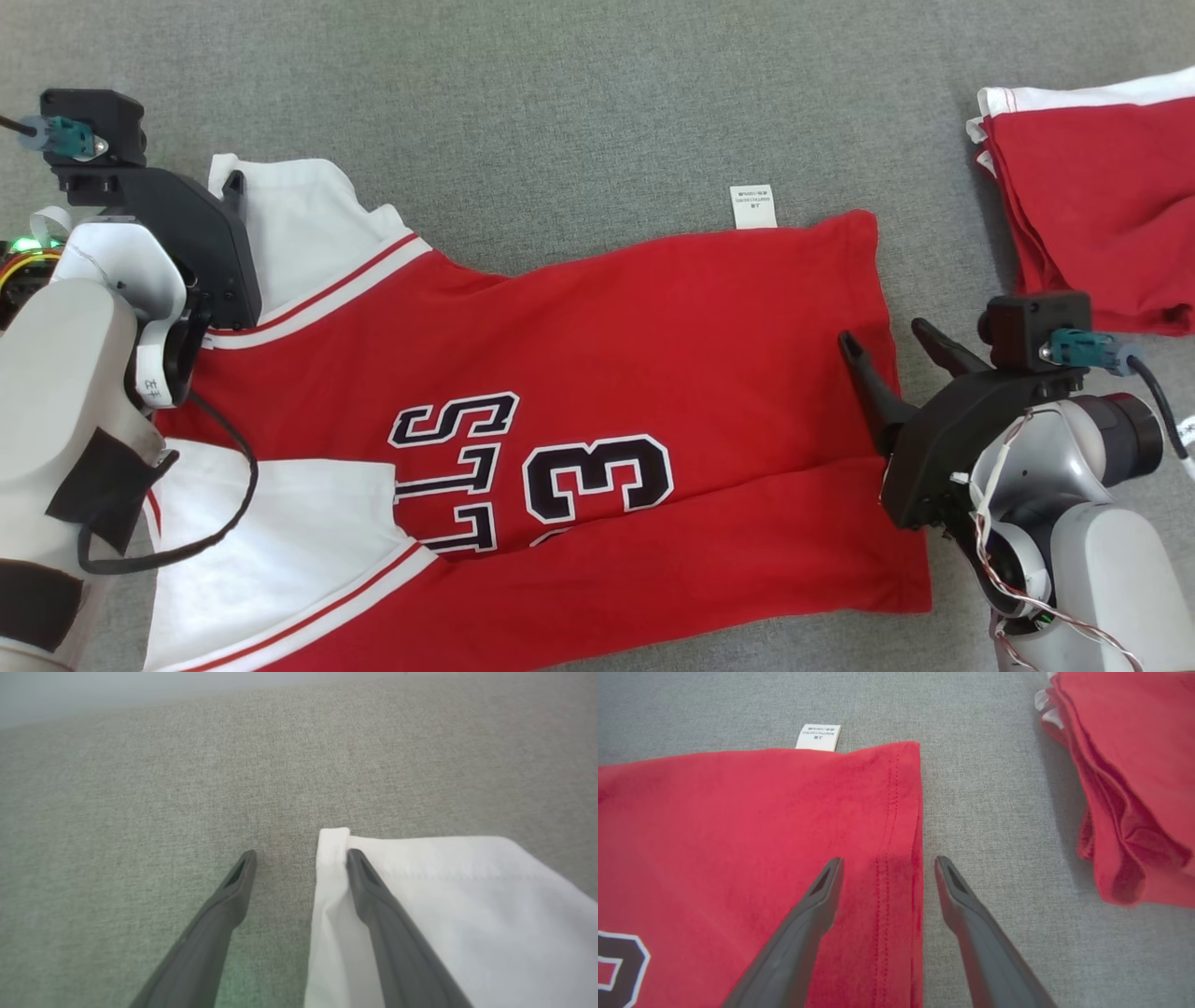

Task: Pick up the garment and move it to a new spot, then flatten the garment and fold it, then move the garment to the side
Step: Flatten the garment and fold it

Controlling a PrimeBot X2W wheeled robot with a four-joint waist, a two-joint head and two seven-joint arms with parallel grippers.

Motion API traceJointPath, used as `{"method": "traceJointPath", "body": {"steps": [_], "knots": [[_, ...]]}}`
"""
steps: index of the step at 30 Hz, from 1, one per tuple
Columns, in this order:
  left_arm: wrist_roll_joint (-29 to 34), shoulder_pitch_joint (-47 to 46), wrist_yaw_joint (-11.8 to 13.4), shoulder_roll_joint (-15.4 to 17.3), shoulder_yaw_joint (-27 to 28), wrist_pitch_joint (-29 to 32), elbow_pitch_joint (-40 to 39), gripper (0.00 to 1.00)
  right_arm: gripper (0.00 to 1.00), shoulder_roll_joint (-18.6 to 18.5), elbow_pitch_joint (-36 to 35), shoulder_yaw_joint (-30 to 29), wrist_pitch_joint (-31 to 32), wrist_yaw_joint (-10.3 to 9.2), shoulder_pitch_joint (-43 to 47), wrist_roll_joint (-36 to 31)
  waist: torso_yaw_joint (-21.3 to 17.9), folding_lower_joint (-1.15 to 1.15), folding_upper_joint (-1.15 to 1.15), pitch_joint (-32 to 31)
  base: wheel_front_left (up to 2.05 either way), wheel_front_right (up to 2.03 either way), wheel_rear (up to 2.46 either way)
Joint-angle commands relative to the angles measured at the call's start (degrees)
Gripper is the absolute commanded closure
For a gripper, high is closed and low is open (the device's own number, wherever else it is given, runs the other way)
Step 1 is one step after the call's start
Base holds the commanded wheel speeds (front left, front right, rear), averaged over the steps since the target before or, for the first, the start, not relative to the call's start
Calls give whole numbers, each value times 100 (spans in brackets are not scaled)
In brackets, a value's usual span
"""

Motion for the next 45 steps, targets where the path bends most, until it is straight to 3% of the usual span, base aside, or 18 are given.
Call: {"method": "traceJointPath", "body": {"steps": [1,4,5,6,7,9,10,11,16,26,31,41,42,44,45], "knots": [[-28,58,-37,24,-24,29,80,0,0,2,16,20,9,-15,-49,-47,-2,0,0,7,0,0,0],[-133,139,-119,-29,-8,37,125,15,0,0,31,87,1,-15,-91,-28,-30,0,0,8,0,0,0],[-207,156,-165,-59,23,48,147,29,0,-9,38,116,10,-15,-108,-17,-45,0,0,22,0,0,0],[-271,168,-210,-93,58,23,173,32,0,-26,43,141,16,-15,-120,-11,-56,0,0,31,0,0,0],[-336,174,-266,-108,85,-3,205,50,0,-39,48,159,24,-15,-129,-5,-73,0,0,44,0,0,0],[-393,181,-322,-132,120,-56,275,66,0,-64,45,192,32,-15,-134,-2,-107,0,0,74,0,0,0],[-427,175,-355,-135,140,-71,304,86,0,-73,43,204,42,-15,-158,1,-123,0,0,95,0,0,0],[-454,162,-362,-135,154,-86,333,100,0,-89,37,204,47,-15,-187,6,-132,0,0,114,0,0,0],[-653,93,-470,-78,328,-219,367,100,0,-230,-21,119,173,-15,-282,-25,-104,0,0,185,0,0,0],[-1023,211,-645,147,642,-214,-73,100,0,-380,-220,-518,732,-15,-591,-715,160,0,0,157,0,0,0],[-1082,292,-582,183,696,-190,-344,100,0,-335,-173,-554,620,-15,-891,-723,261,0,0,175,0,0,0],[-1147,240,-458,168,713,-146,-719,100,0,-563,1005,-182,926,-15,-1763,-588,372,0,0,364,0,0,0],[-1153,240,-449,154,708,-148,-735,100,9,-578,1130,-161,951,-15,-1837,-561,390,0,0,370,0,0,0],[-1154,245,-450,138,701,-152,-757,100,54,-587,1339,-126,1014,-15,-1917,-488,424,0,0,371,0,0,0],[-1162,252,-445,132,698,-150,-769,100,58,-582,1431,-128,1053,-16,-1944,-457,440,0,0,369,0,0,0]]}}
